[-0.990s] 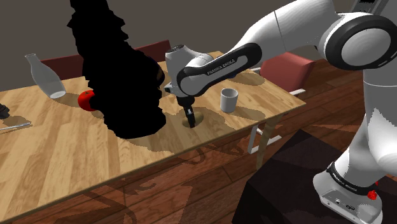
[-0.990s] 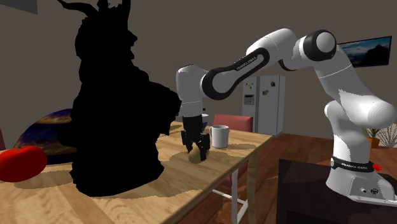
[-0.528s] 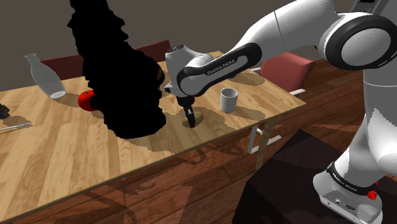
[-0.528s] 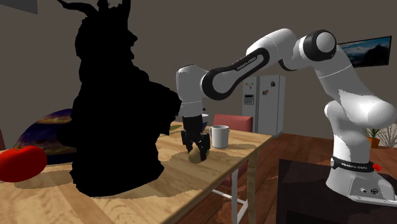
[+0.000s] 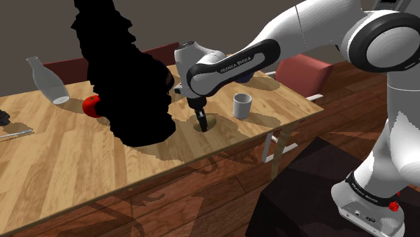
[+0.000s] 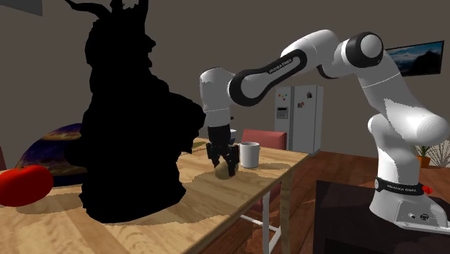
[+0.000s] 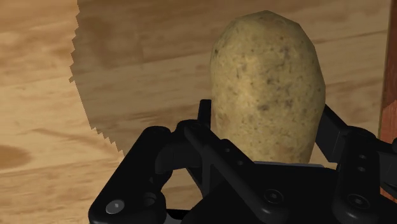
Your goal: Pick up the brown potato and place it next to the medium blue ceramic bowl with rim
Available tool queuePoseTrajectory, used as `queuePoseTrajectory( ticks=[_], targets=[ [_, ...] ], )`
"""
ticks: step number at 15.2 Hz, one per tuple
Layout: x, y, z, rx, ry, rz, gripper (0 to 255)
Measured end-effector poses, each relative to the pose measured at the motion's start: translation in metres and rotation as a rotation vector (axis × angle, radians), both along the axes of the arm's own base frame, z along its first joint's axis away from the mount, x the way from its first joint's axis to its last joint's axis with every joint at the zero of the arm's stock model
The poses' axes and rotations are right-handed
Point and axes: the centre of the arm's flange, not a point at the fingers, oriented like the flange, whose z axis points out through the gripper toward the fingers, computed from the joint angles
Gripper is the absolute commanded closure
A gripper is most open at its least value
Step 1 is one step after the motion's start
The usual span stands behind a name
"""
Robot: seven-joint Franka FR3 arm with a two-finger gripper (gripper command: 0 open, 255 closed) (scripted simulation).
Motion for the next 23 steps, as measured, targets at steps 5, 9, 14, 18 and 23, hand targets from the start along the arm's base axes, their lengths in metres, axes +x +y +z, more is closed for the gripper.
queuePoseTrajectory(
  ticks=[5, 9, 14, 18, 23],
  targets=[
    [0.001, 0.001, 0.032, 0.005, -0.008, 0.001, 255],
    [0.002, 0.002, 0.055, 0.006, -0.010, 0.002, 255],
    [0.002, 0.003, 0.080, 0.006, -0.010, 0.002, 255],
    [0.002, 0.002, 0.103, 0.006, -0.010, 0.002, 255],
    [0.001, 0.002, 0.128, 0.006, -0.010, 0.002, 255]
  ],
)
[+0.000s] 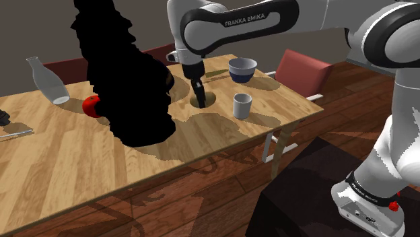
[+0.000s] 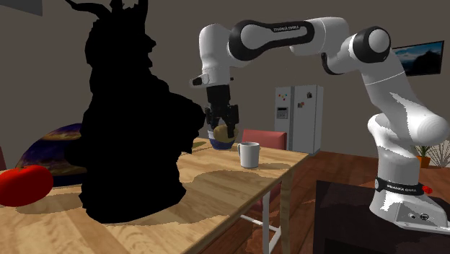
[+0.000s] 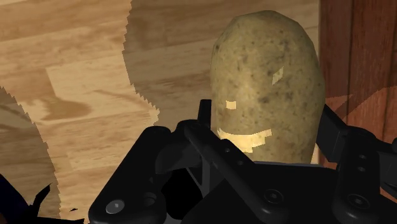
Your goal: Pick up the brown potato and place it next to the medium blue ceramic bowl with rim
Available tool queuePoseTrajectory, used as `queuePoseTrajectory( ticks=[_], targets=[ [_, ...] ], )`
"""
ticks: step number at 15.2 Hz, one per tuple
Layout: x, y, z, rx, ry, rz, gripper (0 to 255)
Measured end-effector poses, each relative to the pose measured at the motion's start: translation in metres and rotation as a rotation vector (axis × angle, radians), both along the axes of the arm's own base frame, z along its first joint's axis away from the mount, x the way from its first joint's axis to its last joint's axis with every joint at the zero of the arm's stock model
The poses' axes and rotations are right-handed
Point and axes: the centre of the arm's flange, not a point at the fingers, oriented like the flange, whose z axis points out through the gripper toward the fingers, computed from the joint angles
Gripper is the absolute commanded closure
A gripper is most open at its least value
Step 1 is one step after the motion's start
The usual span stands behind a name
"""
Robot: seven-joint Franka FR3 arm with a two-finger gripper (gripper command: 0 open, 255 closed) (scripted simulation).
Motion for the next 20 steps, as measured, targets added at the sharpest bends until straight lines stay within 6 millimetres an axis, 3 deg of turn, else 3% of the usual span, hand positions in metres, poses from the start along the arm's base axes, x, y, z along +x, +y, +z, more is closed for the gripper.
queuePoseTrajectory(
  ticks=[8, 12, 20],
  targets=[
    [0.002, -0.005, 0.037, 0.000, 0.000, 0.000, 255],
    [0.008, -0.050, 0.038, 0.000, 0.000, 0.000, 255],
    [0.018, -0.160, 0.042, -0.001, 0.000, -0.002, 255]
  ],
)
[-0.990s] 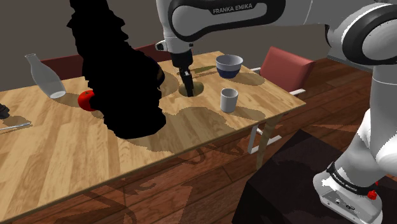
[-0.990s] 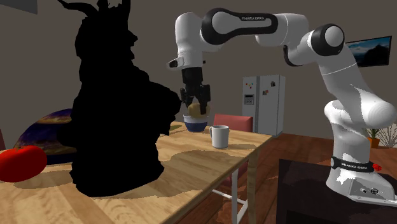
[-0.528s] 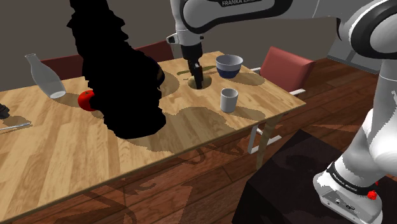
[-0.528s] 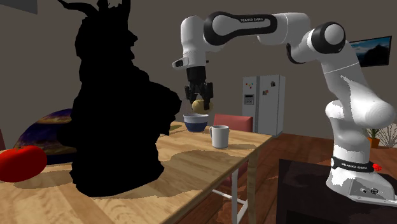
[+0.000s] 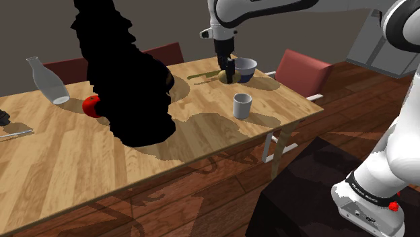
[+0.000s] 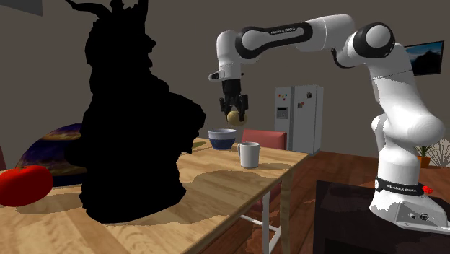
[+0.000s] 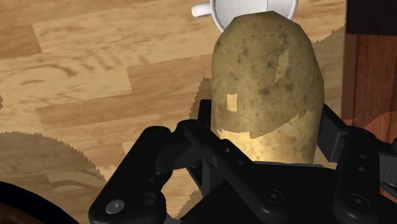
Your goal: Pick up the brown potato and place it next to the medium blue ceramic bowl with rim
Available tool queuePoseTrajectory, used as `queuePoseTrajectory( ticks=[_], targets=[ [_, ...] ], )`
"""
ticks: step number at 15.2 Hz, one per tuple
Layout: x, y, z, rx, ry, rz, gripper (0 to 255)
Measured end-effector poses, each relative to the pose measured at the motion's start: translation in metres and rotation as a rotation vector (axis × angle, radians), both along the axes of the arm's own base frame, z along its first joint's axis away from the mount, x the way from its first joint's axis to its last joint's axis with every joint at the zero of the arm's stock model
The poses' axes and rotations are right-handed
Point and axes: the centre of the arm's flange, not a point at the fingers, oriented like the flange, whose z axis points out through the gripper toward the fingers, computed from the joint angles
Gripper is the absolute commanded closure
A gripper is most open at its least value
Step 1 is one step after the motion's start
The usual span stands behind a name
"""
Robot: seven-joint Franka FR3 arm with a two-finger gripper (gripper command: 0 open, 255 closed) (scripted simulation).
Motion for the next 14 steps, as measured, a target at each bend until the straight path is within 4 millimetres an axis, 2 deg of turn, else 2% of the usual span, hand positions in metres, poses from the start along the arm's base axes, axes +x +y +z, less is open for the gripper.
queuePoseTrajectory(
  ticks=[6, 9, 14],
  targets=[
    [0.011, -0.071, -0.003, 0.000, 0.000, 0.000, 255],
    [0.016, -0.116, -0.002, 0.000, 0.000, 0.000, 255],
    [0.021, -0.179, -0.001, 0.001, 0.000, 0.000, 255]
  ],
)
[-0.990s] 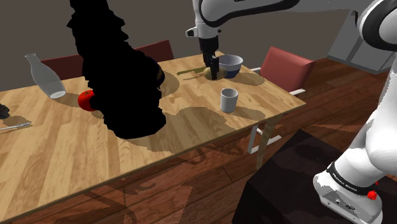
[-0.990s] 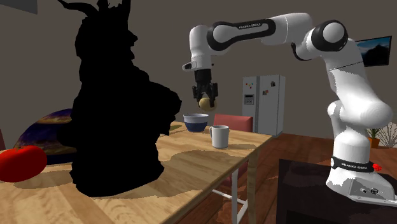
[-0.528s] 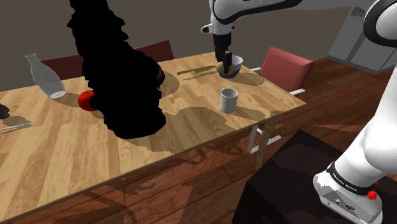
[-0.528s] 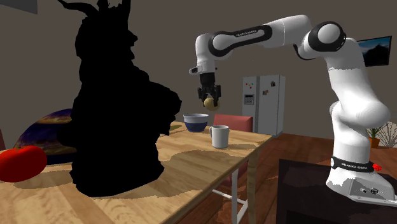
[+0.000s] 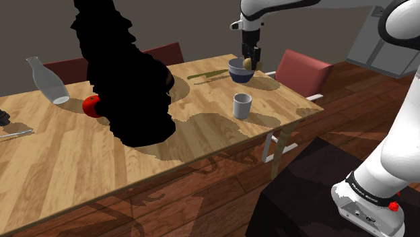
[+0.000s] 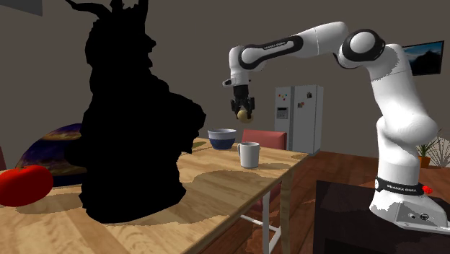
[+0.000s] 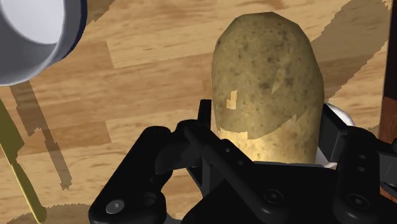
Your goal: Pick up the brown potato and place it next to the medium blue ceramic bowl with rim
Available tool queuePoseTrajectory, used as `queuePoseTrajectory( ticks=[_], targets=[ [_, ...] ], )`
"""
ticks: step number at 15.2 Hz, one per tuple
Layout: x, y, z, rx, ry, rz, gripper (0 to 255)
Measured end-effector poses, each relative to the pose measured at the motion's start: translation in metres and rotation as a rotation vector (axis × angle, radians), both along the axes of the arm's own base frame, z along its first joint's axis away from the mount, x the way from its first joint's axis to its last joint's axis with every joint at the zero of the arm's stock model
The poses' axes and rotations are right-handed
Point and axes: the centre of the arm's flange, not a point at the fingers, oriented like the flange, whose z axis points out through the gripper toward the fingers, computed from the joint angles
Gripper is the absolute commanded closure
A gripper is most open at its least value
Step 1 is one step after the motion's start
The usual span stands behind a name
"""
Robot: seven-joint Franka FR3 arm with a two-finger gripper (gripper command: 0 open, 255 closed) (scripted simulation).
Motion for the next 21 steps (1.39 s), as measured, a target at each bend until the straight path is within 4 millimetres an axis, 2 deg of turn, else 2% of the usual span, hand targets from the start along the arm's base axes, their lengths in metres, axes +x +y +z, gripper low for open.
queuePoseTrajectory(
  ticks=[8, 10, 21],
  targets=[
    [0.012, -0.107, 0.001, 0.000, 0.000, 0.000, 255],
    [0.016, -0.124, -0.009, 0.000, 0.000, 0.000, 255],
    [0.014, -0.127, -0.066, 0.000, 0.001, 0.001, 255]
  ],
)
